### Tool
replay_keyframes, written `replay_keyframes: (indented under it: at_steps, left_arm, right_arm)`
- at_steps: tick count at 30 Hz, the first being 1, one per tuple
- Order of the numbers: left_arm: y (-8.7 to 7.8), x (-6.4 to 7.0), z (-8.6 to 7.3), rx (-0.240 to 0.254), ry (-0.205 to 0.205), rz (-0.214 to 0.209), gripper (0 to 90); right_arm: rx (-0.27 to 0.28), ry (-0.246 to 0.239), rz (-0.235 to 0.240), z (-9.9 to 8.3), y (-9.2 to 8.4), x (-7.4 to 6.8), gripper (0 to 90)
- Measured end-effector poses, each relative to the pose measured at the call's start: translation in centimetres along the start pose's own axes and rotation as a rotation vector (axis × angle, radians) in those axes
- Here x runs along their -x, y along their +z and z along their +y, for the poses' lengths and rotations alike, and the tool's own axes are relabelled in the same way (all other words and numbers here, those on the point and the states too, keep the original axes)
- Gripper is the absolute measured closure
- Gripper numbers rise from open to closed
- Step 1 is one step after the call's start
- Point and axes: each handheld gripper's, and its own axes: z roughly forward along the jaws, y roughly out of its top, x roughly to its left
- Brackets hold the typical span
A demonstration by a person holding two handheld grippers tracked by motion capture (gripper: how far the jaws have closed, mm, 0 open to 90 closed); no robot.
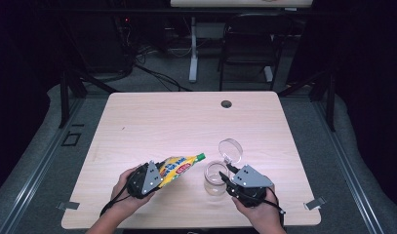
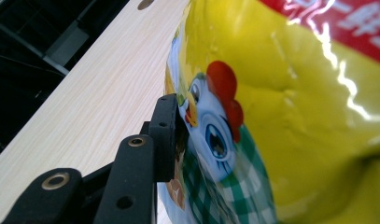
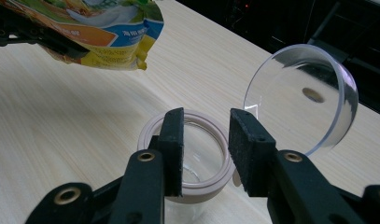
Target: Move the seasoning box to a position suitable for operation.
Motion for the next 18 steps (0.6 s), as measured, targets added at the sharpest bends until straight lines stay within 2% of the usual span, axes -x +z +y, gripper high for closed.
replay_keyframes:
  at_steps: [11, 18]
  left_arm:
    - [0.24, 0.24, 0.36, -0.016, 0.039, 0.008, 64.7]
    - [0.46, 0.49, 0.67, -0.017, 0.058, 0.011, 64.7]
  right_arm:
    - [-0.003, -0.029, 0.000, 0.20, 0.46, -0.21, 66.0]
    - [-0.009, -0.069, 0.000, 0.48, 0.67, -0.55, 64.1]
